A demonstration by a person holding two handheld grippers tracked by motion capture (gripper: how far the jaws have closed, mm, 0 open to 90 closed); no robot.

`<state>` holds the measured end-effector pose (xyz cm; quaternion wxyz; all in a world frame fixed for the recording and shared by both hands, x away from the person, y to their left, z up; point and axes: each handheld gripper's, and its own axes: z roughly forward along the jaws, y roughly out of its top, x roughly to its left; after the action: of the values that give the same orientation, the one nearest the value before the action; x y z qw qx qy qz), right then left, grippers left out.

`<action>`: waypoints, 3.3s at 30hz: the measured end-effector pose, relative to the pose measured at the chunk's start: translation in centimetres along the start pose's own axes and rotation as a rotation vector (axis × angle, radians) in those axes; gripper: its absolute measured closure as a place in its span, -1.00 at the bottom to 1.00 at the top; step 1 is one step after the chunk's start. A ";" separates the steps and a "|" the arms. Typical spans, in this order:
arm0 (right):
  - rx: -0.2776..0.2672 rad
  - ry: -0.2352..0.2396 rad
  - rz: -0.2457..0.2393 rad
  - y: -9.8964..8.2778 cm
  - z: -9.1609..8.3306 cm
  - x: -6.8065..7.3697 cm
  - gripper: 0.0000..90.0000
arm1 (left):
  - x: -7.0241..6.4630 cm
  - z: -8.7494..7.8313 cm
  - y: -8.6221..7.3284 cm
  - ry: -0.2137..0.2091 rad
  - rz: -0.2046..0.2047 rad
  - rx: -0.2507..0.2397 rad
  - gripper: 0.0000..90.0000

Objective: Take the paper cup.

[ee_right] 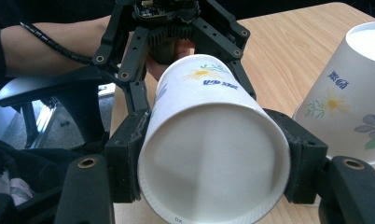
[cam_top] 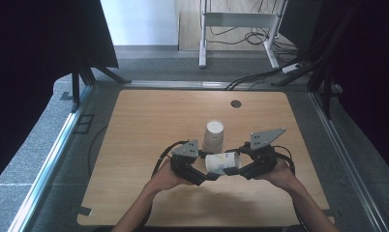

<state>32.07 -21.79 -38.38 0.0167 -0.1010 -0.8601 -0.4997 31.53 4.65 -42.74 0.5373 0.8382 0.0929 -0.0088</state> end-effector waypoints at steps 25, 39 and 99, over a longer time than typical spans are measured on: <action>0.069 -0.037 0.000 0.5 0.1 -0.5 -0.38 | 0.1 -0.6 -0.3 0.023 0.007 0.024 -0.20; 0.170 -0.131 -0.055 1.0 -0.8 -0.4 -0.62 | 0.5 -2.1 1.1 0.041 0.011 0.217 -0.21; 0.514 -0.135 -0.280 1.8 4.2 1.6 -0.18 | 1.1 0.4 5.8 -0.020 0.030 0.610 -0.28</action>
<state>31.19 -17.02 -38.73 -0.0844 -0.0069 -0.9631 -0.2553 33.62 2.11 -37.79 0.2616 0.9621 0.0682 -0.0363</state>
